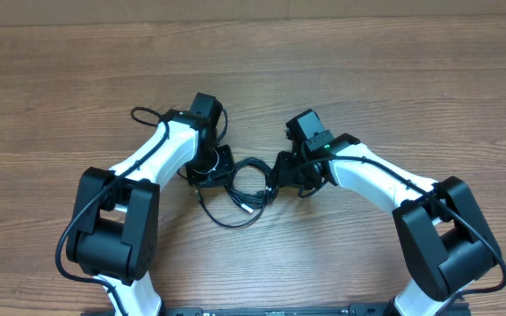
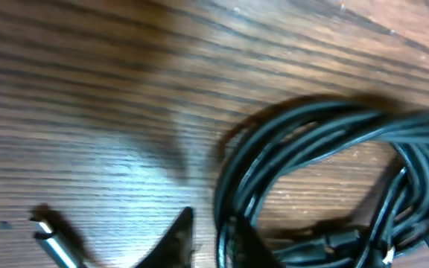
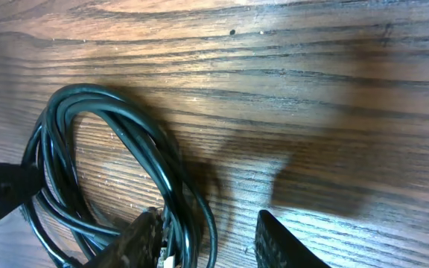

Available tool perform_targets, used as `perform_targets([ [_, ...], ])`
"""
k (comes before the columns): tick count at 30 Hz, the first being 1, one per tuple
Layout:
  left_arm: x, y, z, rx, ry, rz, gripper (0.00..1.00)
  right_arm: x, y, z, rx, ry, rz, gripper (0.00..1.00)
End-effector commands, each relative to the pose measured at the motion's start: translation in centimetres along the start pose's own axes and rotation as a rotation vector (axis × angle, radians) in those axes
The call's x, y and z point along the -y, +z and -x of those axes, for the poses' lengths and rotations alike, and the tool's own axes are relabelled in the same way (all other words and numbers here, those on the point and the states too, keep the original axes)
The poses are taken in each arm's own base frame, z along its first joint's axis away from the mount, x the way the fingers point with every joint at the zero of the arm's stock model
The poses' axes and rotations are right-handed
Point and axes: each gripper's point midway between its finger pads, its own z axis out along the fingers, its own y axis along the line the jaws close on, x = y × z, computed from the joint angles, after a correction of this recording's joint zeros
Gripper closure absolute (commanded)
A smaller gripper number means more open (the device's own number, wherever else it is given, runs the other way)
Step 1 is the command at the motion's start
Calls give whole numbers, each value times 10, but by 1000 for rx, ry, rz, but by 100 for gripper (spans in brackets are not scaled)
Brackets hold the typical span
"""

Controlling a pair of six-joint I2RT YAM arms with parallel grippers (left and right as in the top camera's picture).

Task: Untangle cables

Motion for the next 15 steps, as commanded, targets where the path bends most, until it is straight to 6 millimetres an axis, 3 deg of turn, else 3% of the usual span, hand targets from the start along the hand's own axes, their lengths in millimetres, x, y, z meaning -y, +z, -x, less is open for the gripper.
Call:
perform_targets([
  [1,-7,3,1,15,-4,37,71,0,1,-4,-6,1,0,61],
  [7,-5,3,5,29,0,28,68,0,1,-4,-8,1,3,61],
  [13,-4,3,5,32,2,26,73,0,1,-4,-8,1,3,61],
  [15,-3,4,3,29,8,28,74,0,1,-4,-8,0,3,65],
])
